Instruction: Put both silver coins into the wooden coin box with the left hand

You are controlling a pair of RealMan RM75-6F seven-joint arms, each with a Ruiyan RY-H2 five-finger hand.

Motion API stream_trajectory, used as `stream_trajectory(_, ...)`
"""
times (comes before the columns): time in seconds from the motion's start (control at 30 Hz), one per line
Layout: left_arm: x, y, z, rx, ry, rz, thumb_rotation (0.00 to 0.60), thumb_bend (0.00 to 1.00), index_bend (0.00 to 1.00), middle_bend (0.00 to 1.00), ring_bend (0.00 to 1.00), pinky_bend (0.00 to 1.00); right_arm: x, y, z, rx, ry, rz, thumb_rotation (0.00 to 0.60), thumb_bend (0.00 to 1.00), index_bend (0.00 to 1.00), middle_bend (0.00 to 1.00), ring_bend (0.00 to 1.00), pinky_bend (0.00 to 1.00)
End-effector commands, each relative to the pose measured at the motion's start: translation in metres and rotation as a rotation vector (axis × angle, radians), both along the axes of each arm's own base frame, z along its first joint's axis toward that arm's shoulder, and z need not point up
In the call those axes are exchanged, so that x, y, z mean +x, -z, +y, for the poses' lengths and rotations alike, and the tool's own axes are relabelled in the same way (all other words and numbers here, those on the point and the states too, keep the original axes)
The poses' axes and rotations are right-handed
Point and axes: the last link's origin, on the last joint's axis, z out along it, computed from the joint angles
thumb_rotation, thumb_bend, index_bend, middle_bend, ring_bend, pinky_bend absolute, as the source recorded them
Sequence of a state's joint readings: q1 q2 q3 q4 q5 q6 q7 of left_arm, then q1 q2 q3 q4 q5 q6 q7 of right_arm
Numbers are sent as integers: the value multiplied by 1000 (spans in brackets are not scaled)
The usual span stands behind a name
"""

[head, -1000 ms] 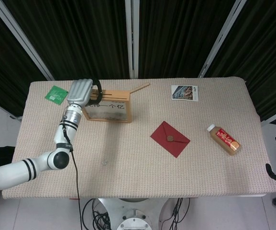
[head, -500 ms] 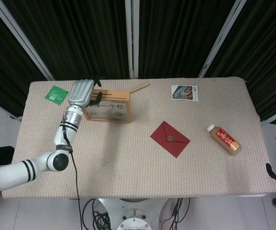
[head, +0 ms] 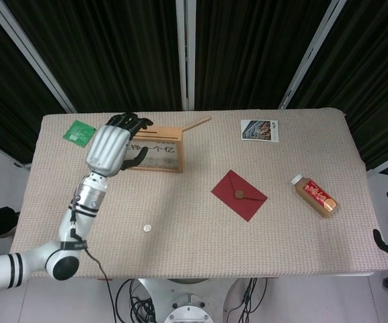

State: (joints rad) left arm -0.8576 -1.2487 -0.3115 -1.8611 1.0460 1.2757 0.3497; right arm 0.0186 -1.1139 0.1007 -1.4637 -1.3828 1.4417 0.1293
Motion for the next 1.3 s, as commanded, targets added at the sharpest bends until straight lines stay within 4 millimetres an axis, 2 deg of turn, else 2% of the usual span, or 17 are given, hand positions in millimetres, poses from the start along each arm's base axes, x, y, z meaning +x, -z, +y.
stream_trajectory(0.03,-43,-6,-56,8,-5,90,600,282,351,342,209,280,0,1,0,1,-3,0,600,301,0,0,0,0)
stream_trajectory(0.1,-63,1,-75,-21,-26,109,600,251,380,342,210,281,1,1,1,1,-8,1,600,301,0,0,0,0)
stream_trajectory(0.17,-82,7,-89,-34,-48,126,600,177,390,342,209,281,2,1,2,1,-13,1,600,301,0,0,0,0)
stream_trajectory(0.23,-104,16,-100,-20,-57,172,600,58,400,343,209,279,3,1,3,1,-19,0,600,301,0,0,0,0)
stream_trajectory(0.3,-125,26,-109,-19,-58,221,600,10,407,343,209,271,6,1,3,4,-29,-16,600,301,0,0,0,0)
stream_trajectory(0.37,-141,38,-116,-39,-66,240,600,0,410,342,209,260,9,-1,4,3,-41,-29,600,301,0,0,0,0)
stream_trajectory(0.5,-161,60,-130,-87,-74,258,600,0,404,329,209,246,12,-5,4,-17,-56,-16,600,301,0,0,0,0)
stream_trajectory(0.67,-171,92,-138,-147,-39,253,600,0,374,291,209,245,12,-7,3,-26,-48,-16,600,301,0,0,0,0)
stream_trajectory(0.9,-172,135,-136,-209,34,234,600,1,373,280,200,252,12,-9,8,-23,-39,-8,600,301,0,0,0,0)
stream_trajectory(1.1,-169,157,-133,-246,50,203,600,38,373,280,191,253,9,-11,10,-31,-27,-12,600,301,0,0,0,0)
stream_trajectory(1.3,-163,166,-125,-233,77,198,600,89,377,280,192,252,9,-10,9,-25,-25,-12,600,301,0,0,0,0)
